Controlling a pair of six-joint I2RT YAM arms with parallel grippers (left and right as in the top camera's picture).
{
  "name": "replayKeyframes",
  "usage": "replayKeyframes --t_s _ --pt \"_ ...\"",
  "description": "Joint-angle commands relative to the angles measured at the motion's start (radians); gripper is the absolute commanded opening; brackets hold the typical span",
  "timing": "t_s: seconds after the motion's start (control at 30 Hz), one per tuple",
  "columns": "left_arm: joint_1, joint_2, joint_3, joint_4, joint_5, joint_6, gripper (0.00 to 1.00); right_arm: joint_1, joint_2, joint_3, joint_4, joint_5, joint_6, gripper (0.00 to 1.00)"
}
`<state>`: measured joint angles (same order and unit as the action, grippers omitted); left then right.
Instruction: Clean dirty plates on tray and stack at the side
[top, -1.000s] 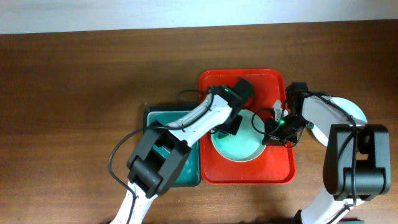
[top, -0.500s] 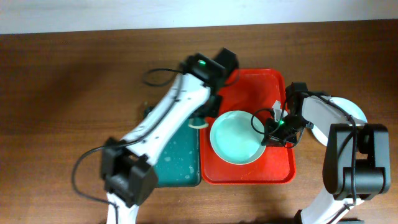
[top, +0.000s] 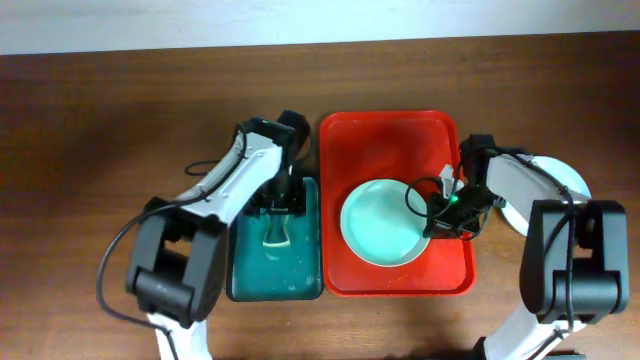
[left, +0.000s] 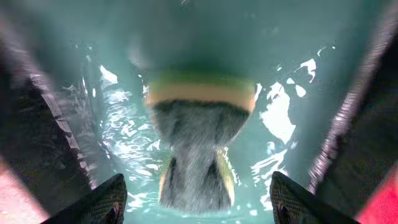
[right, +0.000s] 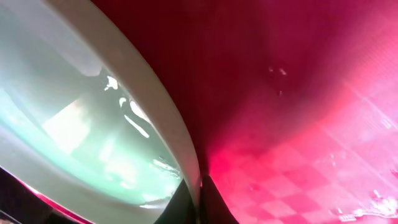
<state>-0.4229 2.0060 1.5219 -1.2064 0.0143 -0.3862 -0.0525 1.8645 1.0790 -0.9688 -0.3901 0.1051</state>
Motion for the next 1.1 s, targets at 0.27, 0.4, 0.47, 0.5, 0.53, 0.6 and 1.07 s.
replayKeyframes --t_s 0.27,0.4,0.47,0.5,0.53,0.6,1.07 --pt "0.34 -0.679 0.024 0.006 -0.011 0.051 1.0 0.447 -0.495 0.056 0.087 0.172 0.229 0.04" --pt "0.346 -0.686 0.024 -0.044 -0.011 0.051 1.0 0.727 -0.325 0.059 0.256 0.439 0.32 0.04" --pt "0.346 -0.686 0.024 -0.07 -0.015 0.051 0.99 0.824 -0.323 0.072 0.256 0.655 0.36 0.04" --pt "0.346 -0.686 0.024 -0.074 -0.014 0.051 1.0 0.871 -0.328 0.089 0.255 0.774 0.36 0.04" --pt "0.346 -0.686 0.024 -0.074 -0.014 0.051 0.99 0.904 -0.328 0.105 0.252 0.847 0.352 0.04" --pt "0.346 -0.686 0.024 -0.074 -0.014 0.051 0.99 0.967 -0.328 0.135 0.251 0.96 0.337 0.04" --pt "0.346 -0.686 0.024 -0.074 -0.014 0.051 0.99 1.26 -0.353 0.223 0.225 1.551 0.186 0.04"
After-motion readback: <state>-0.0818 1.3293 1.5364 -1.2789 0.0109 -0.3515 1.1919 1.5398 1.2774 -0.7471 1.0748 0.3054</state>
